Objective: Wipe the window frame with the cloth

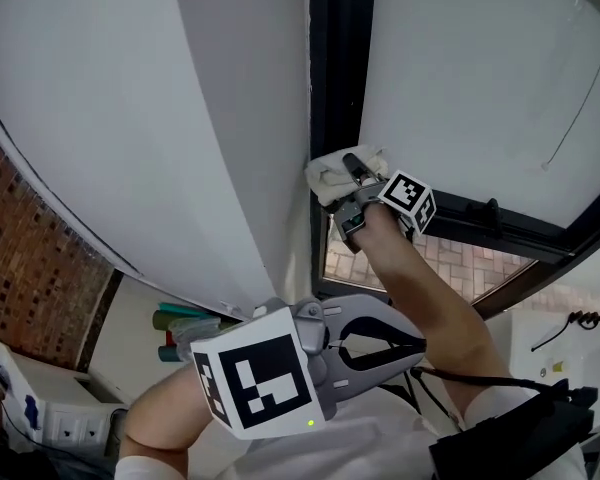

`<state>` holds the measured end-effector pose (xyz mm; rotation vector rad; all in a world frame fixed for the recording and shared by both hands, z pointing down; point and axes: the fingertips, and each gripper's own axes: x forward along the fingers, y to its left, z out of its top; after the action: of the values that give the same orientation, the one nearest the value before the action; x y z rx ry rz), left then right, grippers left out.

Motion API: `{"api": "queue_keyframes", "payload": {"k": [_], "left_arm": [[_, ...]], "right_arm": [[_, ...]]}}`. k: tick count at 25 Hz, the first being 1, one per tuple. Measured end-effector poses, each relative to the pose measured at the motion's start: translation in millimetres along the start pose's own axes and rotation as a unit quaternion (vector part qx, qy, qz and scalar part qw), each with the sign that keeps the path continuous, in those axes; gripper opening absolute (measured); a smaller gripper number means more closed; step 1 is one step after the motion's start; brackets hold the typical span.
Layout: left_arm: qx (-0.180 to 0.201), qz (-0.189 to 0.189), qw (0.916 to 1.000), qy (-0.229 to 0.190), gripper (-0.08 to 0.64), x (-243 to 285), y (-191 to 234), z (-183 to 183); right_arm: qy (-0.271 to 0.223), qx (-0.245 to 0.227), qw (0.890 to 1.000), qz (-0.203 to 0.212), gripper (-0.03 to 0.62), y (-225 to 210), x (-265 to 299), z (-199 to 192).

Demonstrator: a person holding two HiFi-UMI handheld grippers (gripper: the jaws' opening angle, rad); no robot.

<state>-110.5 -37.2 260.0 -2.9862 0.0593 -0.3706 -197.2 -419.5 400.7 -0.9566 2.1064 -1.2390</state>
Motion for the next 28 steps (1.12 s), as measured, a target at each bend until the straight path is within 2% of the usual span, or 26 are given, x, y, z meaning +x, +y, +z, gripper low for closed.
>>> {"api": "queue_keyframes", "payload": {"k": [8,14,23,28], "left_arm": [[0.026,-0.011,0.9995,-0.015,0.022,-7,8,28],[0.015,-0.029,0.9993,-0.02,0.023,-8,4,39],[0.024,-0.028,0.9983,-0.046,0.023,-9,8,43],[0.024,-0.031,0.9982,-0.046,0.022,-10,9,37]], "right_arm": [[-0.012,0.024,0.998,0.057,0.071,66,17,36],[-0.016,0.033,0.996,0.085,0.071,104,18,54],[-0.023,-0.003,0.99,0.141,0.071,182,28,100],[-0.029,-0.042,0.983,0.175,0.071,234,34,127]]}}
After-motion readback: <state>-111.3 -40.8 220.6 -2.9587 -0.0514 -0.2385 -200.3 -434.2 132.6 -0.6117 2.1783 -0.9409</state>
